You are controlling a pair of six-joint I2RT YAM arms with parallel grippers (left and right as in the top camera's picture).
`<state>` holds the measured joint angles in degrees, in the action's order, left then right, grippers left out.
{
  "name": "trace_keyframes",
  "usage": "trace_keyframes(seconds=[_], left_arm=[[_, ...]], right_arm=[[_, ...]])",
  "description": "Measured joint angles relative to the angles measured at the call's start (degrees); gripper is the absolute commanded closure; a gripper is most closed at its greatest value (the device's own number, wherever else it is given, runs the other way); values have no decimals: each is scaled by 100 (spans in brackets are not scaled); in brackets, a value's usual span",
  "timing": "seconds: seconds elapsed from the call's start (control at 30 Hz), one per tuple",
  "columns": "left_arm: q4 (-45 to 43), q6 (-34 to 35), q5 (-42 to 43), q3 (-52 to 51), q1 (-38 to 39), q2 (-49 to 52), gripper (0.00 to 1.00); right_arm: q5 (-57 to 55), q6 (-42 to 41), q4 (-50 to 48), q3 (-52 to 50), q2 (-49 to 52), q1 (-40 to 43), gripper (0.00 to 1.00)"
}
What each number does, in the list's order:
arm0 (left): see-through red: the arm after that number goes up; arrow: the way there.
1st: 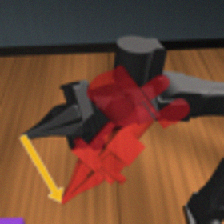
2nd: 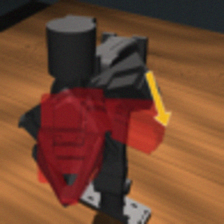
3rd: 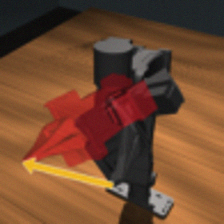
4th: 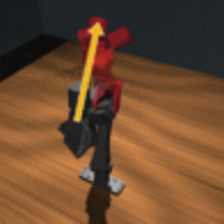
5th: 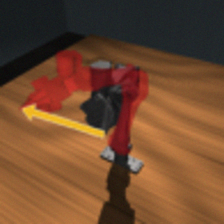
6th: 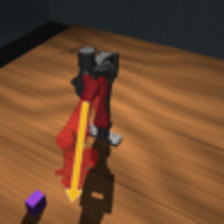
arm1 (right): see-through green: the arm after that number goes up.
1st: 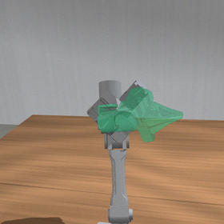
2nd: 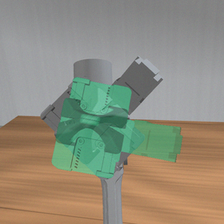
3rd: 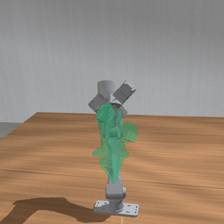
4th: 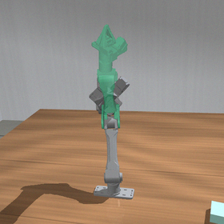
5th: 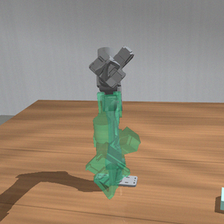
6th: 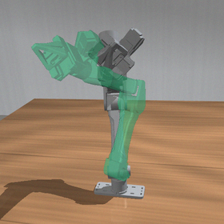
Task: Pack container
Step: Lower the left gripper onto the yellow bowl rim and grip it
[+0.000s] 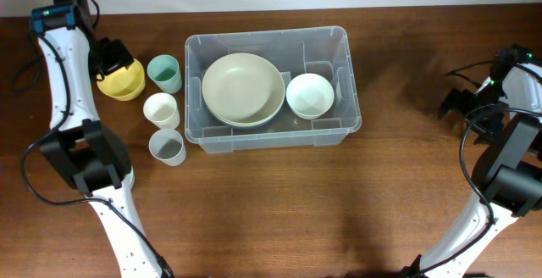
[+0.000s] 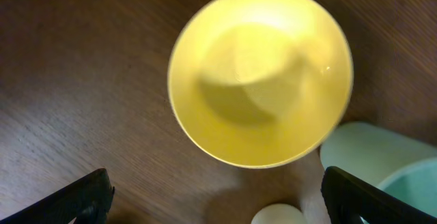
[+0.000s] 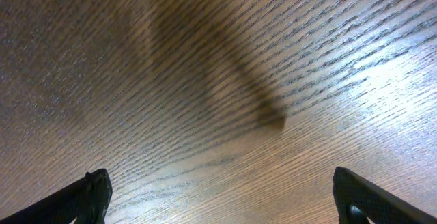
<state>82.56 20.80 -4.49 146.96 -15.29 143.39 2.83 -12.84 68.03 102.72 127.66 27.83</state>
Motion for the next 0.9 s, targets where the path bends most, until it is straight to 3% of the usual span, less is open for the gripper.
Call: trace_keyframes(seconds=[0.47, 0.9], left_arm=[[-704, 308, 9, -1139, -337, 0, 0], [-1047, 334, 7, -1283, -332, 0, 0]], right_arm=[[0, 0, 0, 0, 0, 0, 1], [0, 0, 0, 0, 0, 0, 1]])
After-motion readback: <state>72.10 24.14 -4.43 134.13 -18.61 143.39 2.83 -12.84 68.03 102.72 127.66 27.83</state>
